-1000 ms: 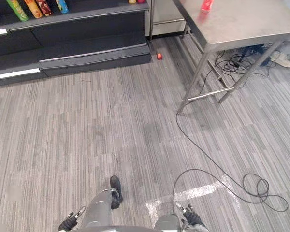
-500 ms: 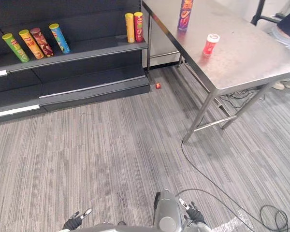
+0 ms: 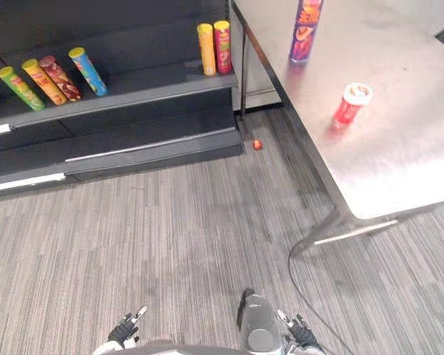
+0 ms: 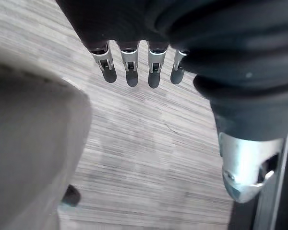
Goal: Put the gum and the chips on the shelf.
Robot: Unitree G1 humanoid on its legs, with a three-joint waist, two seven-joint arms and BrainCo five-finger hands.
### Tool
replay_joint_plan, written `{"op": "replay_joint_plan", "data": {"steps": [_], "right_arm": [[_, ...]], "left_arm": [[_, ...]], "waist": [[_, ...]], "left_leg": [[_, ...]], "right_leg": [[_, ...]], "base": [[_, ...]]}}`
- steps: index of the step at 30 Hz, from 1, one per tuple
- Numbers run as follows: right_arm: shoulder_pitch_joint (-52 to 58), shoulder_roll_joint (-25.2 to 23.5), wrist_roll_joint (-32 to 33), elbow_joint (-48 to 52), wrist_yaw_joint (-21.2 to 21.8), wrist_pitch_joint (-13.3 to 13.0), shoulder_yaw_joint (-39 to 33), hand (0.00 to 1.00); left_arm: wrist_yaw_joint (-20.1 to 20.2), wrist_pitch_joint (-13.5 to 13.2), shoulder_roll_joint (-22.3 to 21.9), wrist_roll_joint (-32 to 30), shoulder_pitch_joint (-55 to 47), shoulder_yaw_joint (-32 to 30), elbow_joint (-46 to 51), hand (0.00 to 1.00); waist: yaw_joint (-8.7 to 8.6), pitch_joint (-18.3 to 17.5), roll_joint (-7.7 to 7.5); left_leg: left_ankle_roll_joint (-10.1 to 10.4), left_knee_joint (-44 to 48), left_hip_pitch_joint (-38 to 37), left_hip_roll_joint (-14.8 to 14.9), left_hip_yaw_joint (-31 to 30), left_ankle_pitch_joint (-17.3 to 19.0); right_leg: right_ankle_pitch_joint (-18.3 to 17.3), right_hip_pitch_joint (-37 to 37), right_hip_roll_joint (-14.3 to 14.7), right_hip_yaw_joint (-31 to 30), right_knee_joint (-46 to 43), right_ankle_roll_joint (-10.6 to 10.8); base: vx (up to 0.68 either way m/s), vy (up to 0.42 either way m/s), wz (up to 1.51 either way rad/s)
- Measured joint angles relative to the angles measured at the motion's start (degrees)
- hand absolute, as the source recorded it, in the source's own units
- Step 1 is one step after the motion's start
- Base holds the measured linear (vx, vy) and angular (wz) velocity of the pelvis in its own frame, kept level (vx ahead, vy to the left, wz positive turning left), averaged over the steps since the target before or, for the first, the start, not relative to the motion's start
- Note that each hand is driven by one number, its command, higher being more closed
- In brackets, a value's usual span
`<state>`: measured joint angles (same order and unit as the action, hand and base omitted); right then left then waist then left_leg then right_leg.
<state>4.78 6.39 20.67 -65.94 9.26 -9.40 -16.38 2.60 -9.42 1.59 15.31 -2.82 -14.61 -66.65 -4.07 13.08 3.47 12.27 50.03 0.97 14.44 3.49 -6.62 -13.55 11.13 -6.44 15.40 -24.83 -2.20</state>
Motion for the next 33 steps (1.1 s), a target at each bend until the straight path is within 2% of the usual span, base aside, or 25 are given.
{"op": "replay_joint_plan", "data": {"steps": [1, 3, 5, 6, 7, 8, 9, 10, 12, 13, 14, 15, 18, 20, 21, 22, 24, 25, 27, 28, 29, 30, 31, 32, 33], "right_arm": [[0.0, 0.0, 0.0, 0.0, 0.0, 0.0, 0.0, 0.0], [0.2, 0.0, 0.0, 0.1, -0.1, 0.0, 0.9, 0.0], [0.5, 0.0, 0.1, 0.3, -0.2, 0.0, 0.9, 0.0], [0.4, -0.1, 0.2, 0.3, -0.3, 0.0, 0.9, 0.0], [0.4, -0.3, 0.3, 0.5, -0.3, 0.0, 0.8, 0.0], [0.4, -0.5, 0.3, 0.7, -0.4, 0.0, 0.8, 0.0], [0.5, -0.7, 0.4, 1.1, -0.4, -0.1, 0.8, 0.0], [0.1, -0.7, 0.2, 1.2, -0.5, -0.1, 1.1, 0.0], [-0.1, -0.5, 0.0, 1.9, -0.6, -0.2, 1.1, 0.0], [-0.1, -0.6, -0.1, 1.7, -0.7, -0.2, 1.1, 0.0], [-0.7, -1.2, -0.5, 0.0, -0.7, -0.2, 1.0, 0.0], [-1.4, -2.5, -0.5, -1.0, -0.5, 0.0, 1.0, 0.0], [-1.3, -4.4, -0.6, -1.5, -0.4, 0.0, 0.3, 0.0], [-1.4, -4.3, -0.5, -1.0, -0.3, 0.0, -1.1, 0.0], [-1.3, -4.0, -0.5, -0.2, -0.3, 0.1, -1.0, 0.0], [-1.3, -3.9, -0.5, 0.0, -0.3, 0.1, -1.0, 0.0], [-1.3, -3.7, -0.3, 2.0, -0.4, -0.6, 0.1, 0.0], [-1.3, -3.2, -0.3, 2.8, -0.6, -0.9, 1.2, 0.0], [-1.3, -2.9, -0.3, 3.3, -1.0, -0.9, 1.7, 0.0], [-1.3, -2.8, -0.3, 3.3, -1.0, -0.9, 1.8, 0.0], [-1.2, -2.3, -0.3, 3.2, -1.1, -0.9, 1.6, 0.0], [-2.3, -1.3, -0.4, 3.3, -1.2, -1.0, 1.4, 0.0], [-3.3, -0.6, -0.3, 3.5, -1.1, -1.3, 1.4, 0.0], [-3.5, -0.4, -0.5, 3.7, -1.1, -1.3, 1.3, 0.0], [-3.5, -0.7, -0.6, 3.7, -1.0, -1.2, 2.1, 0.0]], "left_arm": [[0.0, 0.0, 0.0, 0.3, 0.1, -0.2, 0.8, 0.0], [-0.1, -0.1, 0.2, 0.3, 0.1, -0.4, 1.7, 0.0], [-0.1, -0.5, 0.0, 2.1, 0.2, -0.1, 3.2, 0.0], [0.0, -0.8, 0.2, 2.5, 0.3, 0.6, 3.5, 0.0], [0.0, -1.4, 0.5, 2.5, 0.5, 1.4, 3.6, 0.0], [0.0, -1.5, 0.5, 2.5, 0.4, 1.5, 3.8, 0.0], [-0.2, -1.7, 0.6, 2.5, 0.3, 1.8, 3.8, 0.0], [-0.4, -1.7, 0.6, 2.4, 0.3, 1.8, 3.7, 0.0], [-0.5, -1.7, 0.5, 2.5, 0.2, 1.8, 3.2, 0.0], [-0.4, -1.7, 0.9, 2.6, 0.3, 1.8, 3.2, 0.0], [-0.4, -1.9, 1.7, 2.7, 0.4, 1.8, 3.1, 0.0], [-0.6, -1.7, 2.8, 3.7, 0.4, 2.0, 2.2, 0.0], [-0.6, -1.6, 4.4, 4.4, 0.7, 3.7, 0.4, 0.0], [-0.6, -1.3, 5.0, 3.6, 0.8, 5.8, -0.7, 0.0], [-0.6, -1.1, 5.2, 3.4, 0.7, 7.1, -0.9, 0.0], [-0.9, -1.1, 5.5, 2.3, 0.5, 9.1, -1.2, 0.0], [-1.2, -1.0, 5.6, 1.4, 0.0, 11.9, -1.6, 0.0], [-1.2, -0.9, 5.6, 1.3, -0.3, 13.5, -1.6, 0.0], [-1.2, -0.9, 5.6, 1.3, -0.5, 14.3, -1.5, 0.0], [-1.2, -0.9, 5.6, 1.3, -0.6, 14.1, -1.5, 0.0], [-1.2, -0.7, 4.9, 1.4, -0.5, 13.8, -1.5, 0.0], [-1.1, -0.6, 3.7, 1.3, 0.1, 13.1, -1.5, 0.0], [-0.9, -0.4, 3.0, 1.3, 0.7, 12.3, -1.5, 0.0], [-1.0, -0.4, 2.9, 1.2, 0.8, 11.9, -1.5, 0.0], [-0.8, -0.2, 3.4, 1.0, 0.9, 11.8, -1.7, 0.0]], "waist": [[0.12, 0.1, -0.24], [0.27, 0.3, -0.61], [1.73, 0.2, -0.81], [2.23, 0.2, -1.12], [2.66, 0.0, -1.49], [2.68, 0.0, -1.64], [2.7, -0.3, -2.03], [2.72, -0.4, -2.13], [2.67, -0.8, -1.44], [2.67, -1.0, -1.96], [2.79, -1.9, -3.36], [2.64, -3.3, -4.46], [2.58, -6.1, -7.35], [2.33, -6.5, -7.37], [2.4, -6.4, -7.27], [1.87, -5.7, -6.14], [0.8, -5.0, -5.2], [0.78, -4.6, -4.73], [0.84, -4.6, -4.82], [0.67, -4.4, -5.01], [0.6, -4.2, -4.4], [0.69, -3.6, -2.22], [0.59, -2.0, -1.46], [0.63, -1.8, -1.26], [0.96, -1.7, -2.09]], "left_leg": [[-1.5, 7.0, 3.5, 0.9, 2.6, 4.4], [-3.7, 10.2, 7.3, 1.3, 6.1, 9.1], [-6.6, 5.9, 13.0, 1.5, 11.9, 14.8], [-7.0, 1.0, 14.5, 1.1, 13.7, 15.6], [-7.3, -8.7, 15.2, 0.4, 15.4, 15.6], [-7.6, -14.2, 15.3, -0.2, 15.4, 15.3], [-8.7, -26.1, 15.0, -1.5, 14.6, 13.6], [-8.4, -36.2, 14.9, -2.1, 13.2, 11.0], [-7.0, -42.4, 15.9, -1.6, 9.8, 8.5], [-5.7, -41.0, 15.8, -1.9, 9.9, 5.3], [-6.1, -37.9, 16.2, -3.7, 10.4, 3.7], [-7.2, -34.2, 17.9, -4.3, 10.7, 5.7], [-8.8, -32.0, 16.7, -7.4, 13.1, 9.9], [-10.7, -32.5, 13.1, -8.6, 15.2, 11.6], [-11.4, -34.1, 9.9, -9.0, 16.9, 12.1], [-12.6, -36.0, 5.1, -9.2, 19.3, 12.9], [-13.0, -38.1, -0.9, -9.2, 22.2, 13.2], [-13.0, -40.4, -5.1, -9.3, 24.6, 13.2], [-12.7, -43.1, -9.1, -9.8, 27.1, 13.4], [-11.6, -44.7, -10.5, -10.7, 27.7, 14.1], [-11.5, -45.8, -11.2, -10.5, 27.4, 14.1], [-10.8, -47.0, -11.4, -9.4, 27.6, 13.5], [-10.7, -47.2, -11.5, -9.1, 27.9, 13.3], [-10.7, -47.6, -11.7, -9.0, 28.2, 13.3], [-10.4, -47.9, -12.0, -9.4, 29.6, 13.4]], "right_leg": [[-1.1, -2.8, 0.3, -0.4, 0.6, -0.3], [-2.1, -6.2, 0.4, -1.0, 2.1, 0.3], [-2.1, -9.9, -0.1, -2.5, 4.7, 1.1], [-2.3, -10.9, -0.9, -3.0, 5.3, 2.0], [-2.4, -12.2, -2.0, -3.4, 6.2, 3.4], [-2.7, -12.9, -2.6, -3.5, 6.8, 4.2], [-3.5, -13.5, -3.9, -4.4, 7.1, 5.7], [-4.7, -13.9, -5.2, -5.5, 7.1, 7.0], [-6.0, -15.3, -6.1, -6.8, 8.1, 9.3], [-6.5, -15.9, -6.9, -7.3, 8.8, 10.0], [-6.1, -17.9, -8.3, -9.4, 11.3, 9.0], [-2.7, -18.3, -8.7, -12.4, 13.2, 6.7], [5.9, -15.8, -11.6, -17.2, 9.9, 8.3], [11.9, -11.3, -12.6, -20.8, -0.1, 8.7], [16.7, -7.7, -13.0, -22.5, -7.4, 8.3], [19.8, -3.5, -12.6, -23.9, -16.6, 8.7], [18.0, 2.4, -12.1, -19.6, -27.9, 6.3], [14.8, 4.9, -12.8, -12.9, -30.7, 4.2], [13.2, 6.6, -13.5, -0.9, -26.6, 2.5], [12.8, 6.4, -13.0, 5.1, -21.7, 1.3], [11.7, 5.3, -12.3, 5.3, -19.8, 2.5], [11.5, 4.6, -11.4, 7.2, -17.1, 2.2], [11.0, 6.5, -11.7, 8.5, -18.6, 3.4], [8.5, 7.0, -11.2, 8.6, -17.0, 3.8], [8.5, 5.4, -9.8, 9.8, -6.6, 4.6]], "base": [[0.42, -0.026, -0.23], [0.36, 0.016, -0.22], [0.28, 0.097, -0.39], [0.3, 0.174, -0.4], [0.31, 0.191, -0.22], [0.4, 0.302, -0.2], [0.44, 0.37, -0.27], [0.46, 0.411, -0.32], [0.39, 0.4, -0.26], [0.46, 0.448, -0.29], [0.49, 0.388, -0.29], [0.5, 0.37, -0.27], [0.5, 0.39, -0.16], [0.44, 0.294, -0.43], [0.38, 0.239, -0.67], [0.4, 0.239, -0.71], [0.27, 0.157, -0.66], [0.2, 0.104, -0.68], [0.23, 0.072, -0.53], [0.22, 0.02, -0.29], [0.31, 0.0, -0.48], [0.26, -0.016, -0.67], [0.22, -0.03, -0.78], [0.08, -0.051, -0.77], [0.13, -0.145, -0.71]]}}
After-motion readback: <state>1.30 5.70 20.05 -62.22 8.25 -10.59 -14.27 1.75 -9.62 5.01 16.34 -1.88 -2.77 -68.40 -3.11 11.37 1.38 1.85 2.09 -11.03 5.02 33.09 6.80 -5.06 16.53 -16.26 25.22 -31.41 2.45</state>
